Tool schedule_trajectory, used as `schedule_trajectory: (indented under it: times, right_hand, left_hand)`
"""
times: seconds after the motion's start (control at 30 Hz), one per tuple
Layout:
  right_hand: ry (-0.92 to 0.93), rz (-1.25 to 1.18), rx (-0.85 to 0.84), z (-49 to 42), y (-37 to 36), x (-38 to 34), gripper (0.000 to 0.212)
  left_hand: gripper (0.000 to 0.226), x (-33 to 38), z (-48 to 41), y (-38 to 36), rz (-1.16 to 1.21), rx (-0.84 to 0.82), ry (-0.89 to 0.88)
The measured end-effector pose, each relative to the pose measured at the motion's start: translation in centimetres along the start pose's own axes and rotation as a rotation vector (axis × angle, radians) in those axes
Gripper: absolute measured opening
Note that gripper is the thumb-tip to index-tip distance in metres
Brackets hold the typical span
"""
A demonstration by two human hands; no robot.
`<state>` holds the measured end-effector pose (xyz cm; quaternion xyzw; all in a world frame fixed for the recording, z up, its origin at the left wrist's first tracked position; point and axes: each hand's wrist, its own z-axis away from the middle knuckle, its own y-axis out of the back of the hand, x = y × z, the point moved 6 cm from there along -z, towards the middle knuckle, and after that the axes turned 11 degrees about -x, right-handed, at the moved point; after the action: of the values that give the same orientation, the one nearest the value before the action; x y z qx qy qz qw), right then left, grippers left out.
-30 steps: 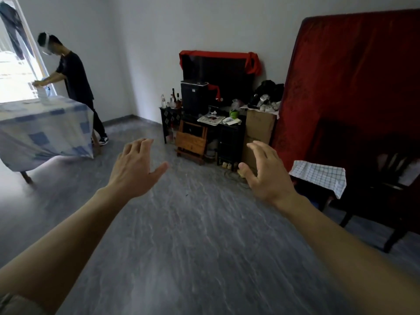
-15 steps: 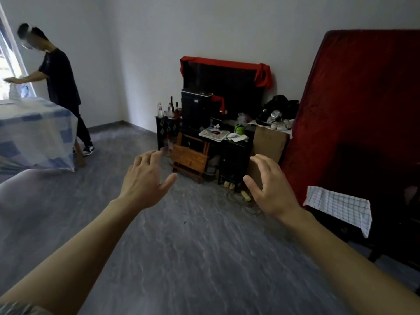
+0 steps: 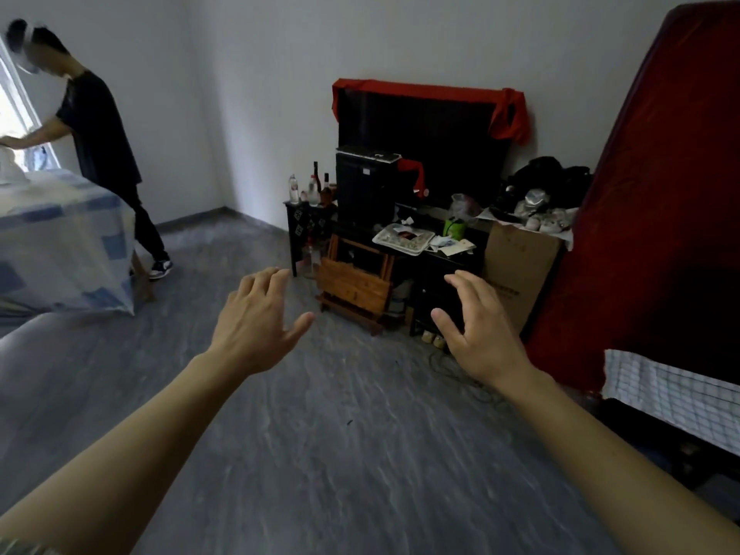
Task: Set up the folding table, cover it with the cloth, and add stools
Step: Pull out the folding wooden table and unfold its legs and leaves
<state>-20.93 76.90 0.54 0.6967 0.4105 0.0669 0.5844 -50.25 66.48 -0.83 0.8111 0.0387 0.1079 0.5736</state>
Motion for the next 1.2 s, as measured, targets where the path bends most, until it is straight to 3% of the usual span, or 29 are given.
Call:
schedule_trajectory:
  times: [0.33,0.77,1.2]
  right_hand:
    - [0.011,0.09,-0.078,-23.0,-6.0,8.5,0.061]
    - [-0.049,0.147,-0.093,-47.3,-15.2,13.6,0.061]
    - [-0.158,0.163,-0.064,-70.6,-22.8,16.5,0.06]
  left_hand:
    - [0.077,-4.9,-23.3,-7.2,-0.015,-0.027,-0.029]
    - [0.077,-17.5,-46.5,-17.3,0.058,-0.08,-0.021]
    - [0.074,-27.5,-72.3,-24.4,0.086,-0.141,-0.172]
